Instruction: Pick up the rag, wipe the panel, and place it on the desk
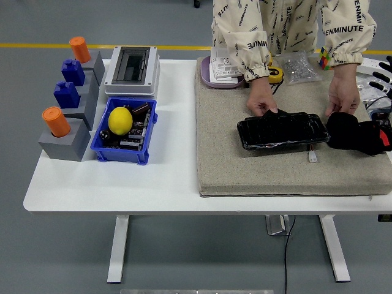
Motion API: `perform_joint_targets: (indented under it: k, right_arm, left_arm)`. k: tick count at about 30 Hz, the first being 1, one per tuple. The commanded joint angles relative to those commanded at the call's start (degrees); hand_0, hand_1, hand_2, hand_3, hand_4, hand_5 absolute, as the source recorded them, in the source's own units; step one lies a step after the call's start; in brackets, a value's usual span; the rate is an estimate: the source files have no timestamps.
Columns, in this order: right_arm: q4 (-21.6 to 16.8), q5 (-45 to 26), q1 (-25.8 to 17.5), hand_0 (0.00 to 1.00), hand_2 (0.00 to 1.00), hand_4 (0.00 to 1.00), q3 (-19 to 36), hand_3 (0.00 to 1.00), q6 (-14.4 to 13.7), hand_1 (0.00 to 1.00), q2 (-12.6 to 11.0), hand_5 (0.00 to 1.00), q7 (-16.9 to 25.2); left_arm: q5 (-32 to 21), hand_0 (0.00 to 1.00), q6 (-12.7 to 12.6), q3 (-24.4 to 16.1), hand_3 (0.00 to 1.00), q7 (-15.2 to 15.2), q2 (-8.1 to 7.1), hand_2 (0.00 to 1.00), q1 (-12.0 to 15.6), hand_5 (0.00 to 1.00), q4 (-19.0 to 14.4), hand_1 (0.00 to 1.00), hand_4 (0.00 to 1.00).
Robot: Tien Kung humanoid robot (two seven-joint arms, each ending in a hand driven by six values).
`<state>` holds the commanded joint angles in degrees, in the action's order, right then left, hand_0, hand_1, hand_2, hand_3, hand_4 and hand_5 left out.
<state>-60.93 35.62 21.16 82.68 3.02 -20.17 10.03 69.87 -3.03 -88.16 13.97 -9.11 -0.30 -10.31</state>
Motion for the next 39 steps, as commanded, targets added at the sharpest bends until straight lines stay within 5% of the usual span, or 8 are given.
perform_joint_targets:
  k: [4, 9, 19, 24, 30, 39]
  right_arm:
    - [0.0, -9.7, 0.9, 0.600, 0.703, 0.998, -0.8, 0.631, 3.9, 0.627, -0.2, 0.459, 2.4]
    - [0.0, -21.6, 1.3, 0.560, 0.670, 0.998, -0.8, 0.572, 3.2, 0.594, -0.4, 0.491, 7.3]
    - [-0.3, -44.2, 1.6, 0.548, 0.666, 0.998, 0.8, 0.557, -3.5, 0.580, -1.3, 0.509, 8.6]
    - [0.1, -33.5, 1.5, 0.542, 0.674, 0.998, 0.3, 0.555, -10.9, 0.587, -1.4, 0.505, 9.9]
    - [2.4, -19.4, 2.5, 0.556, 0.677, 0.998, -1.8, 0.562, -18.7, 0.594, -2.8, 0.511, 5.2]
    - [6.3, 2.2, 4.1, 0.561, 0.676, 0.998, -2.4, 0.567, -20.0, 0.595, -5.1, 0.525, 0.0]
  left_arm:
    - [0.0, 0.650, 0.0, 0.1, 0.567, -0.1, -0.04, 0.746, -0.1, 0.477, 0.0, 0.697, 0.600]
    - [0.0, 0.650, 0.0, 0.1, 0.567, 0.0, -0.07, 0.747, -0.1, 0.477, 0.0, 0.697, 0.600]
    - [0.0, 0.651, 0.0, 0.1, 0.567, 0.0, -0.09, 0.746, -0.1, 0.477, 0.0, 0.697, 0.600]
    - [0.3, 0.651, 0.0, -0.2, 0.567, 0.2, -0.08, 0.747, 0.2, 0.477, 0.0, 0.697, 0.600]
    - [0.2, 0.650, 0.1, 0.0, 0.566, 0.0, -0.10, 0.747, 0.1, 0.477, 0.0, 0.697, 0.600]
    - [0.2, 0.650, 0.1, 0.1, 0.567, 0.0, -0.10, 0.747, 0.0, 0.477, 0.0, 0.697, 0.600]
